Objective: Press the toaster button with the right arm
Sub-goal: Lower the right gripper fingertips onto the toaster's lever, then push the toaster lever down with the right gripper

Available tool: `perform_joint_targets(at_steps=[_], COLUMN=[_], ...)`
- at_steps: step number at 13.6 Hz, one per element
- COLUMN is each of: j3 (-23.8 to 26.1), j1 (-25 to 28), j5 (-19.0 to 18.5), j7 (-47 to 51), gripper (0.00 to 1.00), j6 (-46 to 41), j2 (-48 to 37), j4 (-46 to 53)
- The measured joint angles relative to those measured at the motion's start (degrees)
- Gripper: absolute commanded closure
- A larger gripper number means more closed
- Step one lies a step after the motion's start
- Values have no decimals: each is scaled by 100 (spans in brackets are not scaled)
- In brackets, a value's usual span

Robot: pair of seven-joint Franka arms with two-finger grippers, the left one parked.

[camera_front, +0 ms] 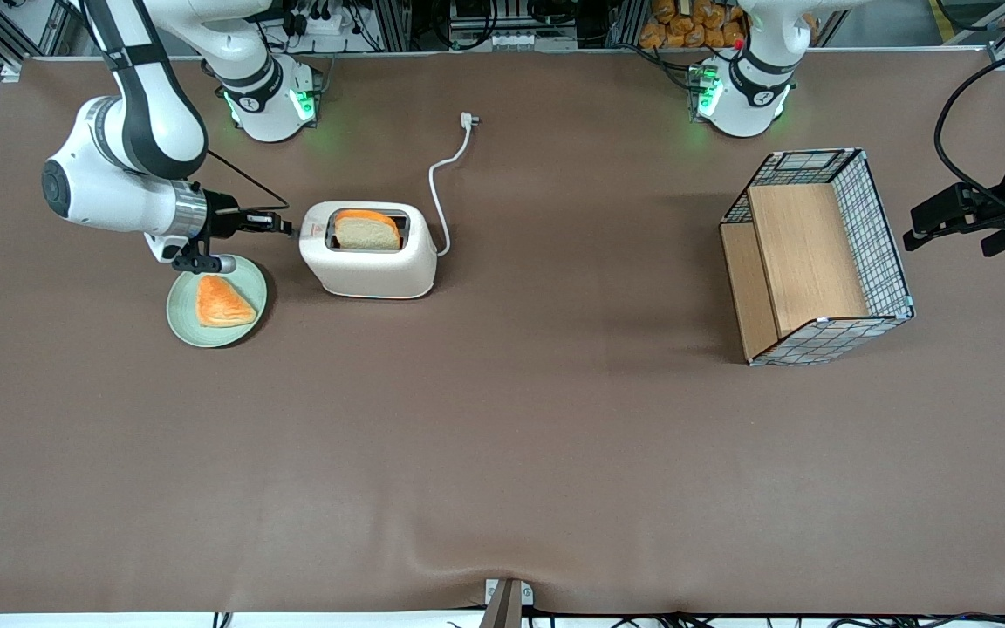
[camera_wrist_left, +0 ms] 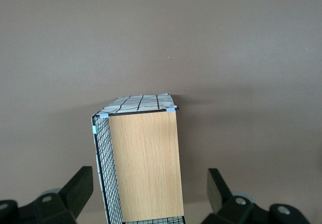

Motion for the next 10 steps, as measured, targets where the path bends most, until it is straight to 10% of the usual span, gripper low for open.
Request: perform_joint_targets(at_steps=[10], j3=[1], j1=[17], j5=[51], j7=[-17], gripper=[100], j6=[153], j2=[131], j4=[-3])
